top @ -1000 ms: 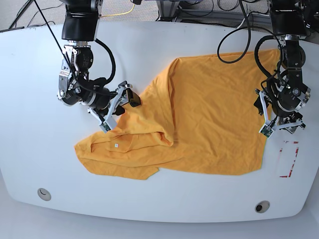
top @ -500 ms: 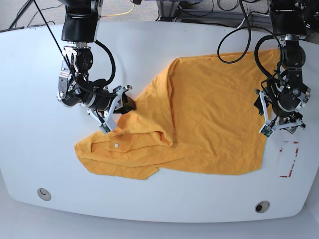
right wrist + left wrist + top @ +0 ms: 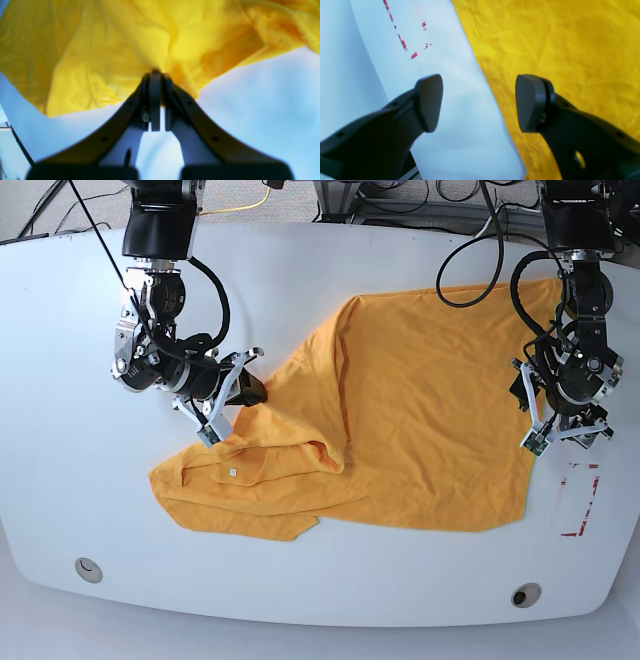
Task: Layout the t-shirt on the table in an organized manner, then fold the t-shirt properly
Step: 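Pull the grasped shirt corner with the right gripper away from the shirt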
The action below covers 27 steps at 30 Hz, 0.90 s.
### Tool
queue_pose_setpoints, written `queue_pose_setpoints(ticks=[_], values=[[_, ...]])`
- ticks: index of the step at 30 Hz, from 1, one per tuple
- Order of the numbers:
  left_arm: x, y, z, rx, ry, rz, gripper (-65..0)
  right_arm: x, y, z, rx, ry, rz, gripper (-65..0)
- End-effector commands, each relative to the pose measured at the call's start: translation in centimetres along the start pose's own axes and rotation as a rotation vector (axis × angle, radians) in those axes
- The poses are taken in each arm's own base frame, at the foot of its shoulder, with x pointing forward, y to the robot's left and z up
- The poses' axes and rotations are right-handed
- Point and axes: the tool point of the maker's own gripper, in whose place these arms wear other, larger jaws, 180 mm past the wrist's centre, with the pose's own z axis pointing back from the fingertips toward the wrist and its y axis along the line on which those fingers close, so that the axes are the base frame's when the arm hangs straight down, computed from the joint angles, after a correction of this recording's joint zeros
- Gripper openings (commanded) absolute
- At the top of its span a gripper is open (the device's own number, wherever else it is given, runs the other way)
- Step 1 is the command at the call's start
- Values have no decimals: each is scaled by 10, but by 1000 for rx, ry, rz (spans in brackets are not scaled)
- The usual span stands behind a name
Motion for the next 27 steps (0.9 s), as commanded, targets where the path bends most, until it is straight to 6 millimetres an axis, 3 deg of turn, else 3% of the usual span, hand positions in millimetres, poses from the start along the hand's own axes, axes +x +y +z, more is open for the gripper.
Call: queue_pose_setpoints(ticks=[1,12,20,27], values=[[9,13,5,35,-28,-4,-222,25,0,18,-26,-77,62,-637],[9,13,5,35,-28,-4,-222,13,-11,78,-198,-55,118,-650],[9,13,5,35,-28,-4,-222,-34,-18,107,-282,58,54,-650],[9,13,5,33,-29,-3,-222,-75,6,112,-178,68,-54,-650]])
